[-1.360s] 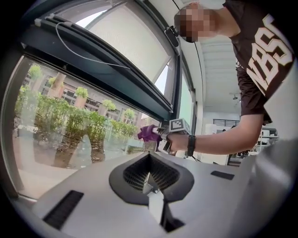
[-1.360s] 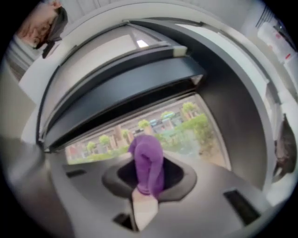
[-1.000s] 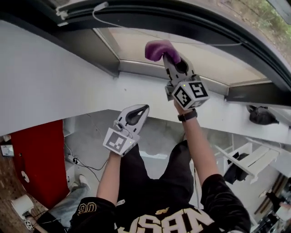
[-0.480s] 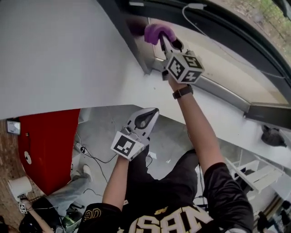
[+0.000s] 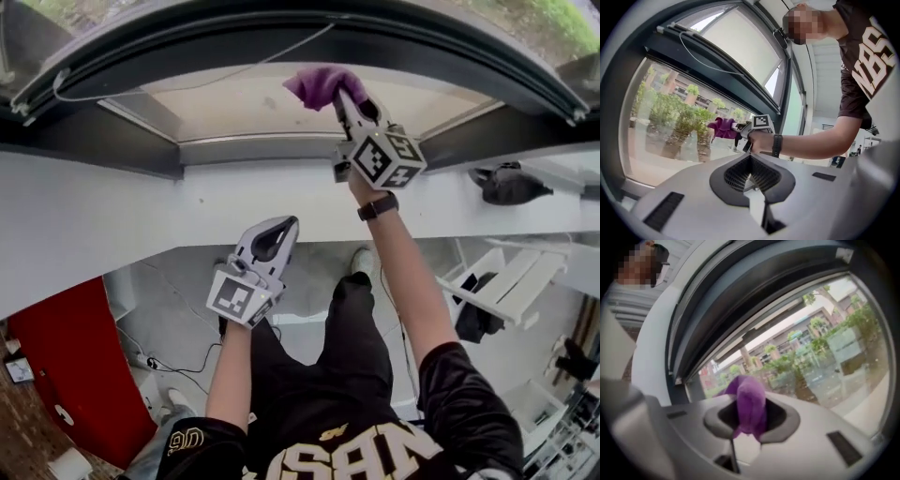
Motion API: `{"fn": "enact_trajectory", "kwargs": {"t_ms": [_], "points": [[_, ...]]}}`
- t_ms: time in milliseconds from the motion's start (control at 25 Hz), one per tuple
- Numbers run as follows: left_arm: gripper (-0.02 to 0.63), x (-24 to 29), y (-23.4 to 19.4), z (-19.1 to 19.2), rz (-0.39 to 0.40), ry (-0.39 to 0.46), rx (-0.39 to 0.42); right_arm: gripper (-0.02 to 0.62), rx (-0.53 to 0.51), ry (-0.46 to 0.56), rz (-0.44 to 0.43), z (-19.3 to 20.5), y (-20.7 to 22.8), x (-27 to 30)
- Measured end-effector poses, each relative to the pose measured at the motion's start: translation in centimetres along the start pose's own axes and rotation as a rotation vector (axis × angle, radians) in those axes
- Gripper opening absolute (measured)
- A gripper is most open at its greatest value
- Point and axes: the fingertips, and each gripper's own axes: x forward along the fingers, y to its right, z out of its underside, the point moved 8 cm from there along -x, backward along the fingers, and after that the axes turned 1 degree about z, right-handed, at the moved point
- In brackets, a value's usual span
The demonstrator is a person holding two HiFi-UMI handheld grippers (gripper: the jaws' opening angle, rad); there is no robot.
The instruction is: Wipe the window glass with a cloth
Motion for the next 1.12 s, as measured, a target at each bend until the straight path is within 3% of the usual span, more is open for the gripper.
{"fn": "enact_trajectory", "kwargs": {"t_ms": [320,440,520,640,880,1000,1120], "points": [[0.017,12.0,8.6,4.0,0.206,-0.037,-0.043,0.083,0.003,0.111,0.396,-7.3,18.8,-13.1],[0.017,12.9,9.7,4.3,0.224,-0.038,-0.037,0.083,0.041,0.158,0.464,-8.8,21.3,-15.4],[0.017,12.1,9.2,4.2,0.211,-0.042,-0.033,0.083,0.059,0.169,0.466,-8.5,20.7,-15.6],[0.017,8.3,6.5,3.4,0.15,-0.044,-0.043,0.083,0.011,0.088,0.349,-5.3,15.6,-12.8],[0.017,-2.1,-1.6,0.9,-0.018,-0.068,-0.011,0.083,-0.138,-0.124,-0.032,4.5,-1.6,-3.1],[0.017,-8.0,-5.7,-0.4,-0.154,-0.07,0.029,0.083,-0.145,-0.174,-0.278,9.4,-12.4,3.6],[0.017,-12.7,-8.4,-1.4,-0.224,-0.08,0.093,0.083,-0.113,-0.176,-0.418,13.1,-21.1,9.8]]}}
